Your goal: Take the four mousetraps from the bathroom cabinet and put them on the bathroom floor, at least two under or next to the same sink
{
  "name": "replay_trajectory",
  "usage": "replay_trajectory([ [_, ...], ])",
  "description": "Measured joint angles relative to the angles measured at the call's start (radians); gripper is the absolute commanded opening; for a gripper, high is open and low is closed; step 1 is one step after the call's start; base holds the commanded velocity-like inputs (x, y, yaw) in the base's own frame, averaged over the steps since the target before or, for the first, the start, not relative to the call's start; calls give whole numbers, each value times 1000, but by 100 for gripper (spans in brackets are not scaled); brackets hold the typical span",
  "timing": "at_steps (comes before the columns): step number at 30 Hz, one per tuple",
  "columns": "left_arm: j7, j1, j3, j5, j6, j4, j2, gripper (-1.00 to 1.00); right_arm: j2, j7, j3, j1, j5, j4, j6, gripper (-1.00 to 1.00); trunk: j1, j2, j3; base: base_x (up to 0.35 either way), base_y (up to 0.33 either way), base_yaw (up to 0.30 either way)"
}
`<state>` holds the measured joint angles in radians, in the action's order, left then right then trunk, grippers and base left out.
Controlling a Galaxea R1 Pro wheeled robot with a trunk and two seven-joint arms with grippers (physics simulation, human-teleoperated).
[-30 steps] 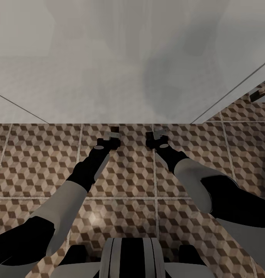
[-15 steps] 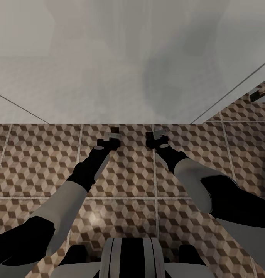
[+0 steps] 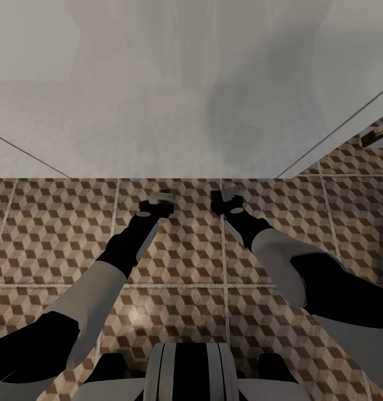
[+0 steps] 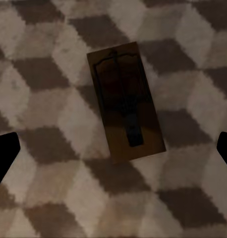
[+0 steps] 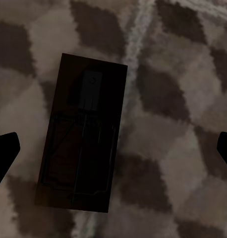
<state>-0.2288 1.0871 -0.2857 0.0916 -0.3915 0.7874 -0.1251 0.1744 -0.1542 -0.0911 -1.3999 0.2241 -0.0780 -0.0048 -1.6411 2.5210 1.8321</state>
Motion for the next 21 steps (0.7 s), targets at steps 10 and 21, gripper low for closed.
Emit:
replay_trajectory([
  [10,0,0,0,0,3,4,0,100,0,0,0,0,0,0,0,100,0,0,0,0,0,0],
  [21,1,0,-1,-1,4,7,0,100,0,0,1,0,0,0,-1,100,0,0,0,-124,0,0],
])
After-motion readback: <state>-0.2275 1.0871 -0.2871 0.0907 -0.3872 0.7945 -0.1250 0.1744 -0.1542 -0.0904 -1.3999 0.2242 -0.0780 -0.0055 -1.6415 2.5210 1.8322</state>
